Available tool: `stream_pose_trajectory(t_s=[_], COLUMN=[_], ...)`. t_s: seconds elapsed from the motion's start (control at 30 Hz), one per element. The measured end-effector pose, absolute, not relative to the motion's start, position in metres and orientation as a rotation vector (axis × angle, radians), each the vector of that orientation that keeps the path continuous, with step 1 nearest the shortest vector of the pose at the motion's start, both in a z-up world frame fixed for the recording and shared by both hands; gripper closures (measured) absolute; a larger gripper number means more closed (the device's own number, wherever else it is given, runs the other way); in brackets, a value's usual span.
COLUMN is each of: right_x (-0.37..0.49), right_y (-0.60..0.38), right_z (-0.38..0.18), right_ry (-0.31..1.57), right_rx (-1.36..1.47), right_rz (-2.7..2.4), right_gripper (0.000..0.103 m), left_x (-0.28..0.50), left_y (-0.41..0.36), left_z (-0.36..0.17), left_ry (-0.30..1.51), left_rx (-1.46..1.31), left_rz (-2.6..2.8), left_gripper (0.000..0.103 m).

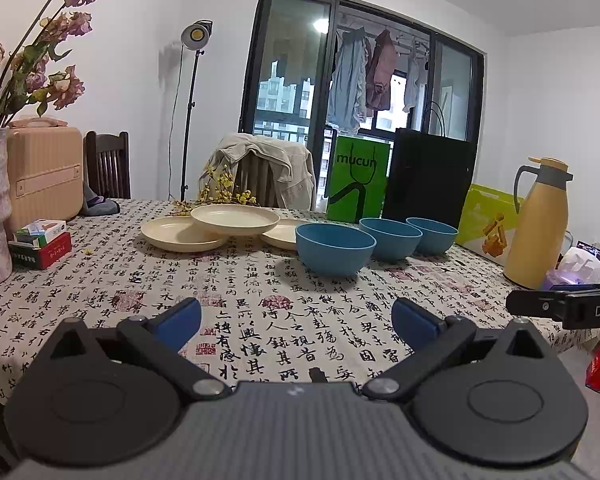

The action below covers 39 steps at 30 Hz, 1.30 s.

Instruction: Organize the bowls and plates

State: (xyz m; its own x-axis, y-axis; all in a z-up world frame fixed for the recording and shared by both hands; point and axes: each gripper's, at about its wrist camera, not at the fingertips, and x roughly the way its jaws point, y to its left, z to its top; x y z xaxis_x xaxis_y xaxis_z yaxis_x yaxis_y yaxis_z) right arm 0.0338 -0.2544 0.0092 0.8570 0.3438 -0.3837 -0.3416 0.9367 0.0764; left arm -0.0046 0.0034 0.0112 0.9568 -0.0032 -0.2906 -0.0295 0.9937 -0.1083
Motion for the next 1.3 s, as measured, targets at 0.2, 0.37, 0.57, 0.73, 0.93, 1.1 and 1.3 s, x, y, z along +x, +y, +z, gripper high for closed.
stream_pose_trajectory(t_s=[0.2,0.37,0.57,0.73,0.93,1.1,1.3], right_x=[0.0338,0.0337,0.0340,0.0342,0.0348,0.0342,0.0332], right_y=[-0.2538,-0.2537,-0.2534,-0.2544,-0.2541,-0.2543,-0.2551], right_z=[0.0101,0.0098,0.0094,0.0092,0.0091,0.0088,0.0092], right_ry=[0.401,0.403,0.407,0.409,0.411,0.409,0.405], right_rx=[0.006,0.007,0.008,0.009,0.010,0.009,0.007], right_rz=[0.361,0.363,0.365,0.365,0.365,0.362,0.361], right_gripper=[0.000,0.000,0.000,0.000,0.000,0.000,0.000], left_x=[-0.0041,-0.0040,-0.0048,-0.0047,-0.0048,-0.0046,-0.0058], left_y=[0.0035,0.0035,0.0033,0.0033,0.0034,0.0035,0.0030], left_z=[0.0118,0.0120,0.0124,0.0125,0.0128,0.0136,0.0147], left_ry=[0.294,0.292,0.290,0.289,0.288,0.287,0.280], left_rx=[-0.115,-0.116,-0.117,-0.118,-0.119,-0.122,-0.119], left_rz=[0.013,0.013,0.015,0.017,0.017,0.019,0.017], left_gripper=[0.000,0.000,0.000,0.000,0.000,0.000,0.000])
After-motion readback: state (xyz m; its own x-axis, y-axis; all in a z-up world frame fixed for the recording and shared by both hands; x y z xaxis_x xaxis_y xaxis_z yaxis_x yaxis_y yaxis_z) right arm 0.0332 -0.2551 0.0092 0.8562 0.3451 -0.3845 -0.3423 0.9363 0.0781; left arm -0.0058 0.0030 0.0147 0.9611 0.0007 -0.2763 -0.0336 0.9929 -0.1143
